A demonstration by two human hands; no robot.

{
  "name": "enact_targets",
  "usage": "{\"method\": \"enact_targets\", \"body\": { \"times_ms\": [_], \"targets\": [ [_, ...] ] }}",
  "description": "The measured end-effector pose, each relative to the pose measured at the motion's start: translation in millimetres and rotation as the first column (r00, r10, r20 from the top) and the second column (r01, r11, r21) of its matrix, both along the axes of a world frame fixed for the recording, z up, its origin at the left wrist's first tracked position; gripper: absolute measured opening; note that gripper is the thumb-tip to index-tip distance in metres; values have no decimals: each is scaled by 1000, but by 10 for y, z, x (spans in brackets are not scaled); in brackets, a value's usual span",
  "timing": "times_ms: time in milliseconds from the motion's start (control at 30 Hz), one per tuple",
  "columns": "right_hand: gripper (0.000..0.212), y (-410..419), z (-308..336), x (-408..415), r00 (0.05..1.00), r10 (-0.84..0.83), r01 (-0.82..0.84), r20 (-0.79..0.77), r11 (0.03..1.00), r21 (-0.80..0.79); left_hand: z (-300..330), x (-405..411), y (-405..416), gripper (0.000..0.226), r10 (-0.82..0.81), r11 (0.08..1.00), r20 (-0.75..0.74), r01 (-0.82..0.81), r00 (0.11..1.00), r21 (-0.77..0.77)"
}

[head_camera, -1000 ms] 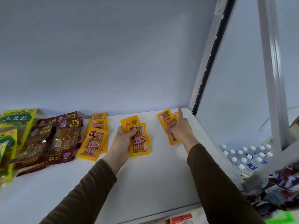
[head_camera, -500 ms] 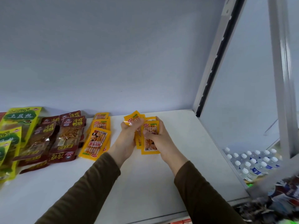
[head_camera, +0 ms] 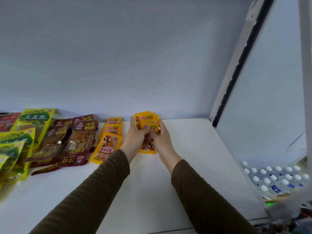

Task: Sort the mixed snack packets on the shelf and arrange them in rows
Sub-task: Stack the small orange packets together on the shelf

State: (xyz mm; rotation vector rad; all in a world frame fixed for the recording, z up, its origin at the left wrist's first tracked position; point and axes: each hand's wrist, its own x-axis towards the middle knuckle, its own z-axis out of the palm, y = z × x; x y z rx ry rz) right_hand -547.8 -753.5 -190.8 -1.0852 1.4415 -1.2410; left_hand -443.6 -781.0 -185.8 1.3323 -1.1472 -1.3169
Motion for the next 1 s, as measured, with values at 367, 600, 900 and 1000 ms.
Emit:
{"method": "enact_targets", "body": {
  "times_ms": [367,600,900,1000],
  "targets": [
    [65,101,-112,-23,993,98,-97,-72,995,23,-96,37,61,88,-50,999,271,46,961,21],
    [51,202,-110,-38,996,38,-39,-86,999,-11,-79,37,146,80,-28,999,259,38,965,-34],
    [40,427,7,-26,972,-34,-19,-235,975,-221,53,103,508,60,55,984,301,0,952,-181],
    [37,511,76,-3,934,-45,-66,-355,953,-295,125,225,674,54,66,961,407,51,911,-271]
  ]
}}
